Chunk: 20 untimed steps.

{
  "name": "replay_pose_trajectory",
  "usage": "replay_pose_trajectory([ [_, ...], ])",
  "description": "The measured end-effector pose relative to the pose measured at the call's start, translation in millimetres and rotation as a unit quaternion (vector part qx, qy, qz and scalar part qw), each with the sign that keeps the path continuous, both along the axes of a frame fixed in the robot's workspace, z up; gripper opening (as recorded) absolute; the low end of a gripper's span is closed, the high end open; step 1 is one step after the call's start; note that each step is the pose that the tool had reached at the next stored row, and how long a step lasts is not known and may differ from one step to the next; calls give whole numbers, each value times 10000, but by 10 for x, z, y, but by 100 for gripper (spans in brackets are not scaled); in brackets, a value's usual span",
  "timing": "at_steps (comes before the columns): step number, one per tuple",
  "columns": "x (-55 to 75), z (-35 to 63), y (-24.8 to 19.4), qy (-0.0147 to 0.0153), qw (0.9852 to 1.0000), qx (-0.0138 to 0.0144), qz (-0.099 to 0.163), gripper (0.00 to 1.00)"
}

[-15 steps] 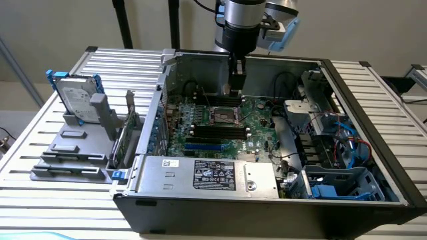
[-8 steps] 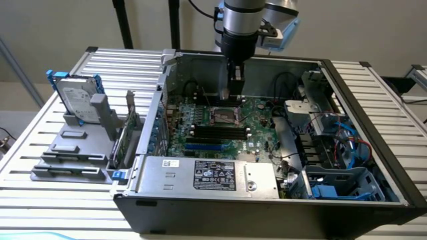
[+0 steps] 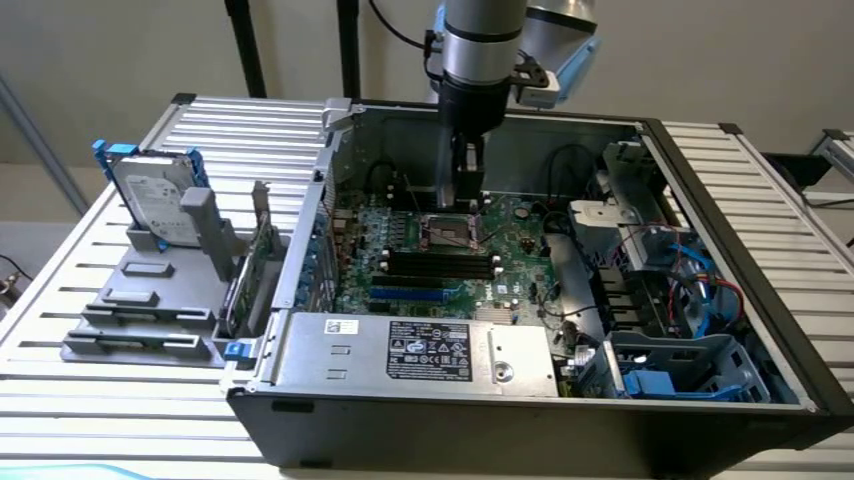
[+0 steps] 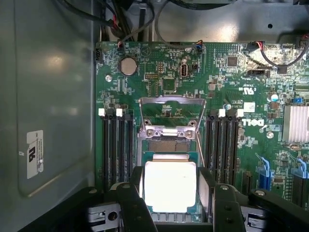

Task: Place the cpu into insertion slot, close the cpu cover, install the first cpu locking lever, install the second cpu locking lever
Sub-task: 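Place the cpu into insertion slot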

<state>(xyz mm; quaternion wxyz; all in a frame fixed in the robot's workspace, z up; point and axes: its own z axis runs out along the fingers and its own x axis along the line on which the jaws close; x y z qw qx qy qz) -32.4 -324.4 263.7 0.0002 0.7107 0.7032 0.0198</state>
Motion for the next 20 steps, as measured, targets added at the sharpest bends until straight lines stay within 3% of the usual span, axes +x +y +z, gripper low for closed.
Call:
replay_pose_trajectory([
  [20, -20, -364, 0, 0, 10000, -1, -1, 54],
])
